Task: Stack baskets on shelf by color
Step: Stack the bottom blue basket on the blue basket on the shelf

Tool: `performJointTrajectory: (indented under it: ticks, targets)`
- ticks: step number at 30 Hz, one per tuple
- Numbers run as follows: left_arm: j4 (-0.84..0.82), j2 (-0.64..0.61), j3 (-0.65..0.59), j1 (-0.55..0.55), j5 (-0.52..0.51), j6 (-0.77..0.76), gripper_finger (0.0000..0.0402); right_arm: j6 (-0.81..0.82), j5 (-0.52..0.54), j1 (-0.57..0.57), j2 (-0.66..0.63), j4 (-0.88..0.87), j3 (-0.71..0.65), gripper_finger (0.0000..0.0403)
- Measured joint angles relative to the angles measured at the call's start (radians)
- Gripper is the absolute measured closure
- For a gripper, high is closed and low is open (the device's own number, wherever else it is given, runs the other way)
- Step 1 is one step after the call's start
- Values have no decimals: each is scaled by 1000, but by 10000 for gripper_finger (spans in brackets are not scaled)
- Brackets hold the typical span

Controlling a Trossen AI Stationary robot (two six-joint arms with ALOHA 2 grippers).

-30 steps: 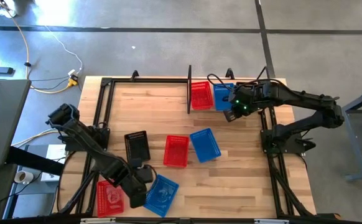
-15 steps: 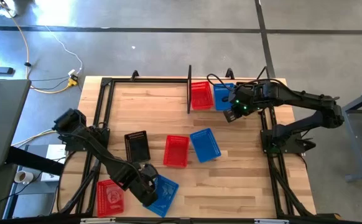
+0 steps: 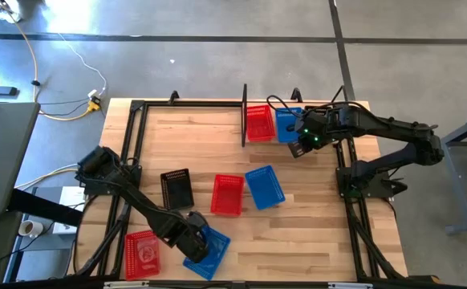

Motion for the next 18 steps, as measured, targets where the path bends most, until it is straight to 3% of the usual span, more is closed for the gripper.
performJointTrajectory:
  ticks: [5,11,18]
  targets:
    - [8,0,0,0,0,-48,286,-15,-5,1,0,0,0,337]
    - [9,-4,1,0,-4,-87,384,-49,1,49,0,0,0,337]
    - [8,-28,64,4,-34,-62,392,-39,5,143,0,0,0,337]
